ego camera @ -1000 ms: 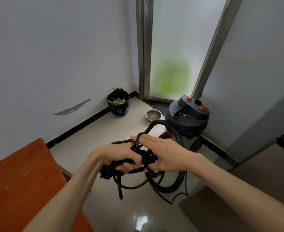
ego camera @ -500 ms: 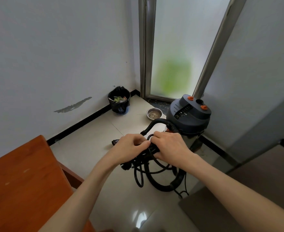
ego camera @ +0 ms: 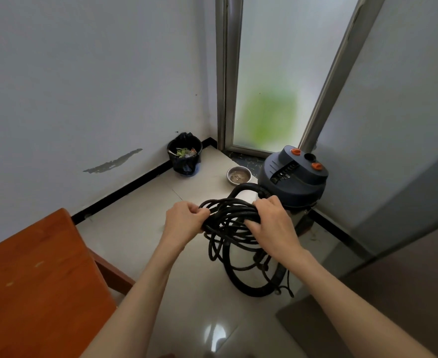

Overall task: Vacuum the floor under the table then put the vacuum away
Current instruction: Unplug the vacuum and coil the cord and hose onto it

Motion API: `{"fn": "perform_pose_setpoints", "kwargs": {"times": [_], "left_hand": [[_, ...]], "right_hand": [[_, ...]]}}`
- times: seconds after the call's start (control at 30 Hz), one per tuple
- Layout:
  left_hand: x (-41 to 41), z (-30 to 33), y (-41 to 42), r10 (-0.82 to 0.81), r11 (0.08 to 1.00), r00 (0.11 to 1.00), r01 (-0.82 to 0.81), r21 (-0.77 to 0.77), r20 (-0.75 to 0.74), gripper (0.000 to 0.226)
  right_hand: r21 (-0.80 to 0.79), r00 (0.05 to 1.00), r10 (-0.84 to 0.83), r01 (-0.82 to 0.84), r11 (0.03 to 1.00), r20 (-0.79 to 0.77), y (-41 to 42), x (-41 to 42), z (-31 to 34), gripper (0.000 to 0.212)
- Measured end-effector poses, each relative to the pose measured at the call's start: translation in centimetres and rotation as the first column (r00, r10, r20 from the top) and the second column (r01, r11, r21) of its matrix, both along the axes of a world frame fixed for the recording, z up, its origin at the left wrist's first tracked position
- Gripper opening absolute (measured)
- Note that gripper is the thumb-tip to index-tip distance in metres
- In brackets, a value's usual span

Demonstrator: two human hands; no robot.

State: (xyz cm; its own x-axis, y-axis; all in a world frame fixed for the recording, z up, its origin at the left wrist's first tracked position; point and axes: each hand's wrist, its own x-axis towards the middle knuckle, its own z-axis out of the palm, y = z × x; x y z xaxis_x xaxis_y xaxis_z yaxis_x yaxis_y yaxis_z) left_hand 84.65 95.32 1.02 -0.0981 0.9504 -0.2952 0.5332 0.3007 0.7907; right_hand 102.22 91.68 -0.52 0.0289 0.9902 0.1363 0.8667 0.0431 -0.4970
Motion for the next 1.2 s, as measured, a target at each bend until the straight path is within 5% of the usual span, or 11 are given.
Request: {"fn": "perform_pose_setpoints", "kwargs": {"times": [0.13,0.43,0.6,0.67,0.77,0.83,0.93,1.07,1.2], "left_hand": [[-0.4,-0.2,0.1,0.212,0.949,0.841,-0.056,-0.311,0.498,0.022],[-1.5,-2.7,-0.1,0.337,0.844,0.813,-0.039,-0.534,0.474,0.022],[-2.5,-5.9,-1.2,0.438,0.758,0.804,-0.089,-0.646,0.402,0.017],[-2.7,-6.4,-1.9,0.336,0.765,0.862,-0.013,-0.644,0.381,0.010],[-2.1,-5.0,-1.5,0.087,0.844,0.917,0.139,-0.518,0.388,0.022],[-1.8,-3.1,-0.5,-0.030,0.930,0.946,0.145,-0.338,0.322,0.048],[-1.5,0.9,0.9,-0.193,0.981,0.966,0.189,0.039,0.171,0.075],[0.7,3.9,1.3,-0.615,0.752,0.759,0.646,0.131,-0.214,0.119],[1.3,3.6,1.7,-0.588,0.639,0.601,0.756,0.144,-0.542,0.094]], "right_hand": [[-0.149,0.939,-0.163,0.123,0.981,-0.304,-0.3,-0.3,-0.7,0.008],[-0.271,0.582,-0.369,0.252,0.929,-0.725,-0.5,0.3,0.4,0.012],[-0.279,-0.169,-0.243,0.241,0.929,-0.955,0.9,1.5,1.9,0.015],[-0.249,-0.265,-0.179,0.261,0.933,-0.948,2.1,2.2,2.7,0.017],[-0.239,-0.041,-0.236,0.245,0.940,-0.971,3.2,2.8,2.8,0.016],[-0.221,0.308,-0.272,0.191,0.956,-0.912,3.2,3.1,2.5,0.013],[-0.194,0.774,-0.134,0.015,0.981,-0.619,2.8,3.3,2.4,0.008],[-0.254,0.871,0.164,-0.307,0.917,-0.462,2.5,2.2,3.7,0.006],[-0.288,0.880,0.281,-0.403,0.869,-0.383,2.6,1.7,5.4,0.009]]}}
